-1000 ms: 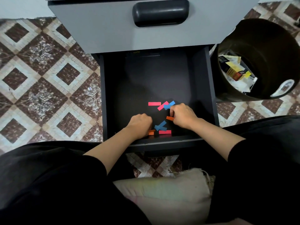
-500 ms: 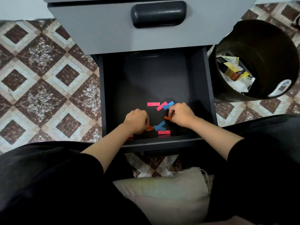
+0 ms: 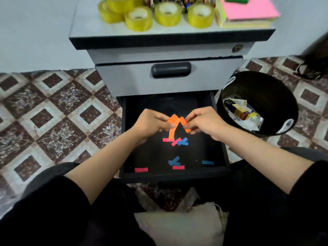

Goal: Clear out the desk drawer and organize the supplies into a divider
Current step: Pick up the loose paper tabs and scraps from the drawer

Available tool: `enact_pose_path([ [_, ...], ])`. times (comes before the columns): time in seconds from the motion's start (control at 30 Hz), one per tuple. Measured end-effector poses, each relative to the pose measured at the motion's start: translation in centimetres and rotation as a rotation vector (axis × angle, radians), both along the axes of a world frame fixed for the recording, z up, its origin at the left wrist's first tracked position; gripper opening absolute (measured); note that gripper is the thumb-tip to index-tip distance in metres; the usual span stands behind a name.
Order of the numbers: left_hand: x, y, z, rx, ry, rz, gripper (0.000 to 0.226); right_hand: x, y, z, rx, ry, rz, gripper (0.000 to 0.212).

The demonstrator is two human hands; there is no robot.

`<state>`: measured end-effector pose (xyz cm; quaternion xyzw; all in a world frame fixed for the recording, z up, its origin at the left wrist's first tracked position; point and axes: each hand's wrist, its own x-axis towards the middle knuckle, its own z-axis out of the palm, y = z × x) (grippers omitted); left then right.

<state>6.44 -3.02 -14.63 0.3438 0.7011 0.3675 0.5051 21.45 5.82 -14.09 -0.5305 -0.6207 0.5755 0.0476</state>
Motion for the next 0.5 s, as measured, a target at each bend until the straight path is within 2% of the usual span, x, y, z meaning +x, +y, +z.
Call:
enact_pose_path([
  [0.13, -0.1, -0.2, 2.0, 0.033, -0.106, 0.101, 0.006, 0.1, -0.3, 3.3, 0.074, 0.064, 0.020, 0.021],
  [0.33, 0.4, 0.3, 1.4, -0.022, -0.224, 0.231, 0.005, -0.5, -1.5, 2.5, -0.033, 0.166, -0.191, 0.020],
  [0.5, 0.0, 0.6, 1.1, 0.013, -0.259, 0.269, 0.005, -1.8, -1.1, 2.4, 0.003, 0.183, -0.178, 0.012],
])
